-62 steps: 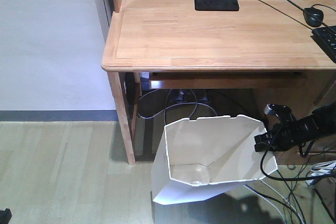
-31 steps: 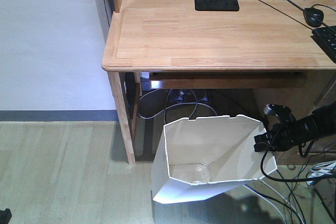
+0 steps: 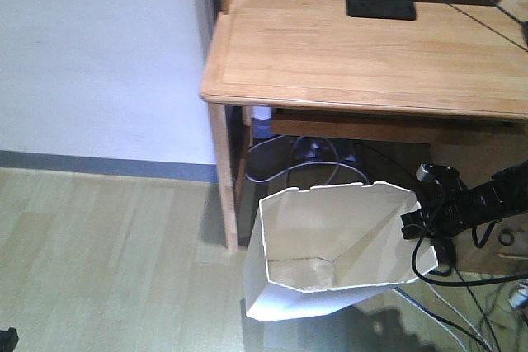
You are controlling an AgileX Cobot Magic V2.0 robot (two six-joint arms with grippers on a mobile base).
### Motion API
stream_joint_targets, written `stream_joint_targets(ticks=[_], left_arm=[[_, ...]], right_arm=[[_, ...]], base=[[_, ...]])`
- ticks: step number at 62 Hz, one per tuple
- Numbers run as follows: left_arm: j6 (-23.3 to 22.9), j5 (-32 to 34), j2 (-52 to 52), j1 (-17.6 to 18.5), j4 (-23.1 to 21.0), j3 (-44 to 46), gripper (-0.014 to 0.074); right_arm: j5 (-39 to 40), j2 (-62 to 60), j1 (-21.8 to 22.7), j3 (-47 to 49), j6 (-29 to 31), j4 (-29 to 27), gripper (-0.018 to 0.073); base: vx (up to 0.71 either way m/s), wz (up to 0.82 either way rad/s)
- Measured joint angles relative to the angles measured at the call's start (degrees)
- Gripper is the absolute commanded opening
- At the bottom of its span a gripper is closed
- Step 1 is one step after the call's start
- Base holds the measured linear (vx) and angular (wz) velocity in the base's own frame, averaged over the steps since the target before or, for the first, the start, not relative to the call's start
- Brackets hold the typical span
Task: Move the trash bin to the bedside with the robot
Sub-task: 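Hold the bin in the right gripper while turning toward the bed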
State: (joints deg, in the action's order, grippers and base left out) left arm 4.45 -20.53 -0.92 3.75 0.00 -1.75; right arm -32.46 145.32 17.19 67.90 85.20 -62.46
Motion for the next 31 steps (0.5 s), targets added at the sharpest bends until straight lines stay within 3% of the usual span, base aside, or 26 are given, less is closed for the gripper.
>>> stream_joint_targets(ticks=[31], left_arm=[[0.0, 0.0, 0.0, 0.0, 0.0, 0.0, -0.0007]], right_arm=[[-1.03, 0.0, -0.22, 0.0, -0.05, -0.32, -0.0003]], base=[[-0.02, 0.53]])
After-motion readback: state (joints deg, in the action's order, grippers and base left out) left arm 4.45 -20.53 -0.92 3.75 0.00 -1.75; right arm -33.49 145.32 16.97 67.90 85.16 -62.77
